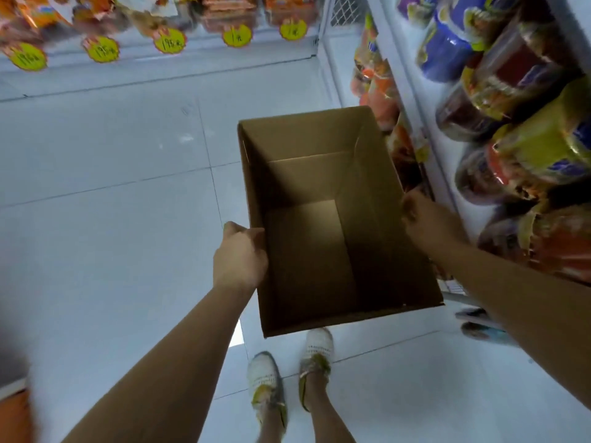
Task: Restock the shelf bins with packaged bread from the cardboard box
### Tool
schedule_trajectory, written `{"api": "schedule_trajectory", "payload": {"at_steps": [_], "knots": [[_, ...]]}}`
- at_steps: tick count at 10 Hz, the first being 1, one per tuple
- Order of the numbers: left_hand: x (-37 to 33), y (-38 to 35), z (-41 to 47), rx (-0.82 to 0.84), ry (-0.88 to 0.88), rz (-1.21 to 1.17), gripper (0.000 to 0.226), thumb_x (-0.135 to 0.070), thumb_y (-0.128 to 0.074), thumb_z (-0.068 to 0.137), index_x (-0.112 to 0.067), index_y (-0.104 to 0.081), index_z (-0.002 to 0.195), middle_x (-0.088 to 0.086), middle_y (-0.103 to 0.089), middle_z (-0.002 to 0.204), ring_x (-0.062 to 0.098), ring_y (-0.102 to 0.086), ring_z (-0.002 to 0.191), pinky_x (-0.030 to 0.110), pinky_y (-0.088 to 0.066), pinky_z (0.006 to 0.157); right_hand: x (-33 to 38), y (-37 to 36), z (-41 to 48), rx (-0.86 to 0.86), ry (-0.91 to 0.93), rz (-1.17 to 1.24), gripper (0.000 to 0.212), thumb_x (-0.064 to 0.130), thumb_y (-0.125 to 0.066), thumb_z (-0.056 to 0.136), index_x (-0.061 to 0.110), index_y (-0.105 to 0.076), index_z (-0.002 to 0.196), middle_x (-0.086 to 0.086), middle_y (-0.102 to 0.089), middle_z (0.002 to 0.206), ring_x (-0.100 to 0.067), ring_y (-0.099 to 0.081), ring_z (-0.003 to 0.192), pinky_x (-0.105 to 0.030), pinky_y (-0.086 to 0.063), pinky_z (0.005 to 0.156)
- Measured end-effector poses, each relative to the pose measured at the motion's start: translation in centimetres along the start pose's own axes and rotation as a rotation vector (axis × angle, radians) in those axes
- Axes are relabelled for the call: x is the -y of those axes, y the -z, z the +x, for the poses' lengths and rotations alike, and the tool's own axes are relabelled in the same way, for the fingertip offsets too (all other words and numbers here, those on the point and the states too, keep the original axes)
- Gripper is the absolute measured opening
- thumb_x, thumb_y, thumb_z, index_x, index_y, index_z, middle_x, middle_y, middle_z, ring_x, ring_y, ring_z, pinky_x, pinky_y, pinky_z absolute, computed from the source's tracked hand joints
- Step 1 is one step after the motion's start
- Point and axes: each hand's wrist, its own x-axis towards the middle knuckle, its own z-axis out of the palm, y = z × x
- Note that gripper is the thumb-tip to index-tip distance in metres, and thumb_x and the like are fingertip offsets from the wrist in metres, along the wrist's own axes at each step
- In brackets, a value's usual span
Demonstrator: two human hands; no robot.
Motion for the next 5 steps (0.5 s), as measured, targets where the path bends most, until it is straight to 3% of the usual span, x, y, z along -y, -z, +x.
{"api": "schedule_trajectory", "payload": {"at_steps": [1, 2, 3, 4, 5], "knots": [[0.6, -3.8, 1.3, 0.027, 0.027, -0.036, 0.039, -0.004, -0.049, 0.092, -0.016, -0.059, 0.128, 0.009, -0.041, 0.128, 0.03, -0.061, 0.086, 0.033, -0.051, 0.086, -2.1, -2.8, 1.5, -0.015, -0.039, -0.028, 0.023, 0.012, -0.051, 0.092, 0.021, -0.051, 0.113, -0.011, -0.058, 0.109, -0.026, -0.051, 0.089, -0.03, -0.032, 0.072], [0.5, -6.9, 1.7, 0.045, -0.013, -0.079, 0.045, -0.004, -0.05, 0.09, -0.018, -0.054, 0.133, 0.004, -0.039, 0.127, 0.017, -0.053, 0.075, 0.021, -0.044, 0.078, -4.3, -4.7, 2.0, -0.029, -0.057, -0.021, 0.025, 0.008, -0.053, 0.09, 0.02, -0.051, 0.112, -0.012, -0.058, 0.11, -0.032, -0.055, 0.095, -0.034, -0.039, 0.074], [0.4, -8.9, 1.6, 0.124, -0.018, -0.076, 0.045, -0.007, -0.052, 0.092, -0.019, -0.052, 0.135, 0.003, -0.038, 0.13, 0.012, -0.051, 0.078, 0.013, -0.038, 0.076, -6.1, -5.6, 1.8, -0.011, -0.11, 0.02, 0.024, 0.006, -0.051, 0.091, 0.022, -0.051, 0.109, -0.01, -0.058, 0.107, -0.031, -0.057, 0.095, -0.034, -0.041, 0.071], [0.8, -10.0, 1.2, 0.244, -0.028, -0.057, 0.046, -0.009, -0.052, 0.095, -0.019, -0.047, 0.14, 0.005, -0.036, 0.137, 0.015, -0.057, 0.091, 0.011, -0.036, 0.079, -6.8, -6.0, 1.3, 0.082, -0.139, 0.003, 0.036, -0.002, -0.052, 0.087, 0.017, -0.054, 0.117, -0.013, -0.054, 0.117, -0.032, -0.056, 0.1, -0.034, -0.042, 0.073], [0.2, -9.4, 0.9, 0.315, -0.03, -0.012, 0.053, -0.011, -0.053, 0.095, -0.018, -0.038, 0.145, 0.008, -0.033, 0.144, 0.022, -0.059, 0.109, 0.018, -0.042, 0.088, -6.6, -5.4, 1.1, 0.201, -0.109, -0.045, 0.04, 0.002, -0.055, 0.087, 0.013, -0.052, 0.125, -0.013, -0.052, 0.122, -0.031, -0.056, 0.101, -0.034, -0.046, 0.076]]}}
